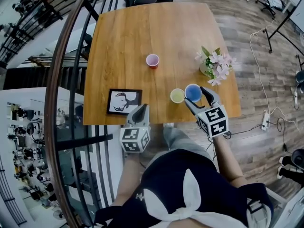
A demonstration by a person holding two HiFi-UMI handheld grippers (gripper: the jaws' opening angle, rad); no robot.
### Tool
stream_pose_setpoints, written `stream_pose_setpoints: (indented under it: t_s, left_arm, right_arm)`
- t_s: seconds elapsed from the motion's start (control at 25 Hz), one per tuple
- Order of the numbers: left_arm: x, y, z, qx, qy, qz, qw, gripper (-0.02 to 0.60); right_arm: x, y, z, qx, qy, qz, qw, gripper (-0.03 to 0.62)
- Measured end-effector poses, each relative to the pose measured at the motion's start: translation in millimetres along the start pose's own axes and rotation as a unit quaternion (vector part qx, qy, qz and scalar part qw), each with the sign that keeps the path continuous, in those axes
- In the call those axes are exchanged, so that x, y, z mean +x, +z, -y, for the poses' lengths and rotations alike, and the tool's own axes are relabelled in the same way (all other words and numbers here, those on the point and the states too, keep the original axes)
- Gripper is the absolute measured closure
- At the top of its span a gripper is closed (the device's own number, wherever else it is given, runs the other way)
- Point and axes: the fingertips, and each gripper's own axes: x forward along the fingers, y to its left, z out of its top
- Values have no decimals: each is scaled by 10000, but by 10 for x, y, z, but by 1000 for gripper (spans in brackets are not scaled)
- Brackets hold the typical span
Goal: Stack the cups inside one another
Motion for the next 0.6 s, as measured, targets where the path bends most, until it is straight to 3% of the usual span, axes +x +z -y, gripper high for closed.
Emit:
stream_pose_setpoints:
  t_s: [0.6]
  left_arm:
    - [97,14,-81,-53,0,-66,10000,554]
  right_arm:
    - [275,163,-247,-223,402,-59,9989,269]
